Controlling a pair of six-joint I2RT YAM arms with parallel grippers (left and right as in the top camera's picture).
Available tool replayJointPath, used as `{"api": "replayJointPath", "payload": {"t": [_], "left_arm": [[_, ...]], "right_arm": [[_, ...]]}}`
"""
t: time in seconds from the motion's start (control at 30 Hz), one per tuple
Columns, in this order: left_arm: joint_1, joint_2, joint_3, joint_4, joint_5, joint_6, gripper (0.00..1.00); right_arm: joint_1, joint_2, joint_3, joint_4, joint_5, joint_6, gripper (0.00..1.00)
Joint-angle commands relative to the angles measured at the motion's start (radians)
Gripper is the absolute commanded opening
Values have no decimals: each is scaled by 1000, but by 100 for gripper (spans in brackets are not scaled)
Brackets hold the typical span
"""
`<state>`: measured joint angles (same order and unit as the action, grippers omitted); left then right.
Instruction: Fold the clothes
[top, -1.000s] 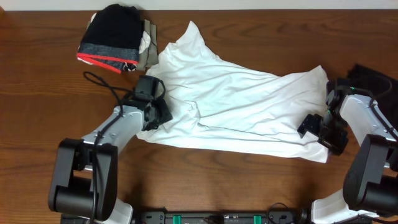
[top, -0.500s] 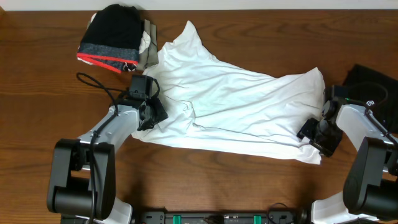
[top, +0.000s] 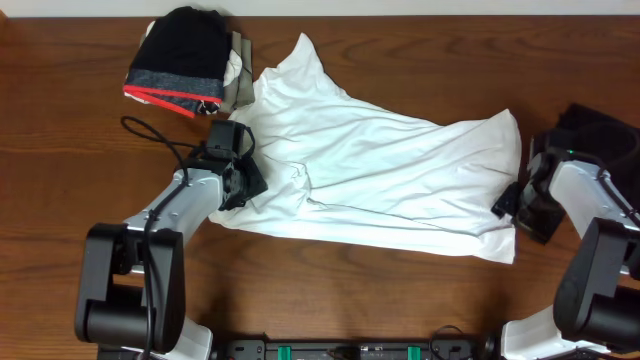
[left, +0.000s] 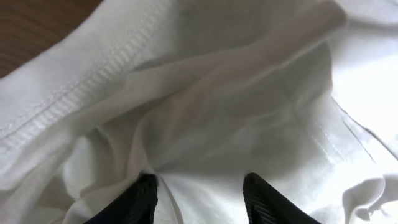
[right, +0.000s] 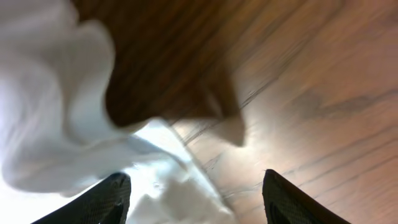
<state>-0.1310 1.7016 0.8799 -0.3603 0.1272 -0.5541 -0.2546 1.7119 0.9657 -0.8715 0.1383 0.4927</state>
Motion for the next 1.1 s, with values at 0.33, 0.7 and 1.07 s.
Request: {"api": "replayJointPath", "payload": {"t": [0.33,0.7,1.07], "left_arm": [[97,15,3,-37,-50,-13,48],[97,15,3,-23,-50,-13,48],[97,15,3,-43,-49,-13,48]], "right_arm": [[-25,-101,112,-152,-129,-112,31],[93,-288,-14,-282,-348,-166,1],[111,-299,-269,-22,-342,-39,3]]}}
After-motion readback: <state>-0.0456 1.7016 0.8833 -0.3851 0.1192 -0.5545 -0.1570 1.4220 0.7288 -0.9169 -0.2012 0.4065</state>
